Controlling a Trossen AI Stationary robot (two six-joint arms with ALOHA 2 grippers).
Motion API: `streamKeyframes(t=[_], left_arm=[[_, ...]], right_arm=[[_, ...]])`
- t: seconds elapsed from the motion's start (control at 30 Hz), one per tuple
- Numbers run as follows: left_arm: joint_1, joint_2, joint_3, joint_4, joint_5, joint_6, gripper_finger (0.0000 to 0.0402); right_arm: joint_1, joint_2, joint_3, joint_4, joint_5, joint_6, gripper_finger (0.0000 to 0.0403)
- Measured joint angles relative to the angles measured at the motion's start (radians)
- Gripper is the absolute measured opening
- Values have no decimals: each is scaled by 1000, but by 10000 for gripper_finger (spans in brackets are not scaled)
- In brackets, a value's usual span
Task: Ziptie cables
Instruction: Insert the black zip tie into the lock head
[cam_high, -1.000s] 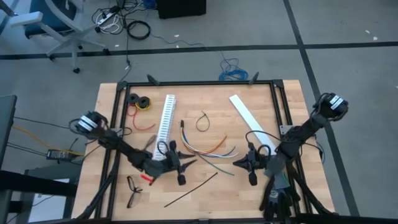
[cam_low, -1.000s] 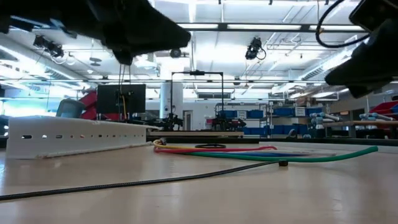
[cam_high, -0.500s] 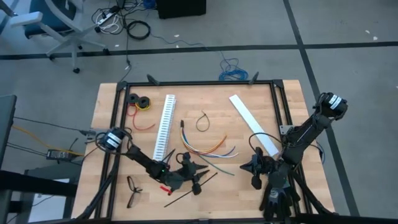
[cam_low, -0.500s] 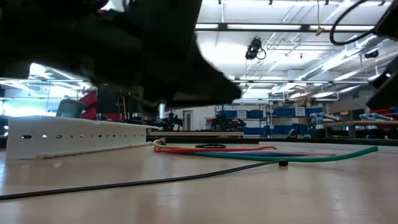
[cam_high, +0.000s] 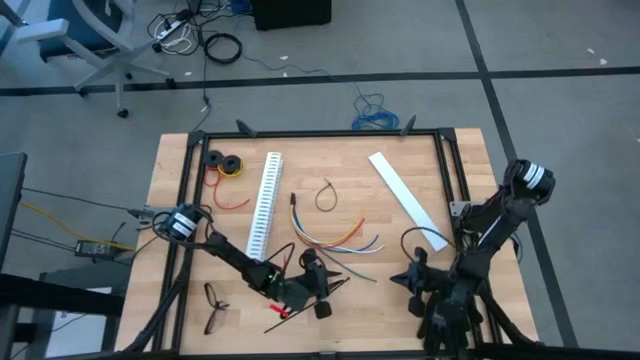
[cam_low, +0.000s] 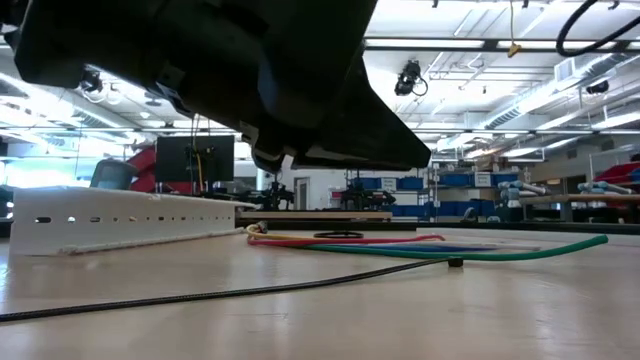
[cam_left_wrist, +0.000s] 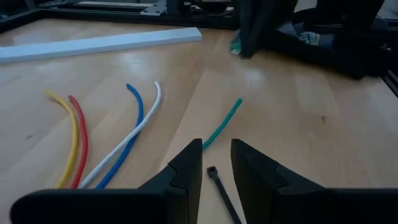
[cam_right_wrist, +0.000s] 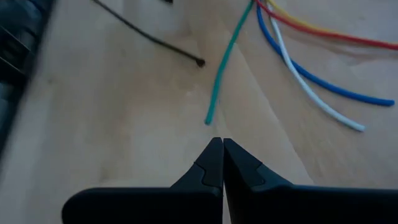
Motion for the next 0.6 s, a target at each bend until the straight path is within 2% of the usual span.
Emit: streamKeyframes(t=[0.1, 0.27, 0.6], left_arm=[[5, 0, 0, -3, 38, -39, 94], [32, 0, 0, -35, 194, -151, 94], [62, 0, -1, -89, 236, -206, 94]], right_arm=[[-13, 56, 19, 1, -25, 12, 0], [-20, 94, 26, 10, -37, 25, 0], [-21, 93, 26, 10, -37, 25, 0]])
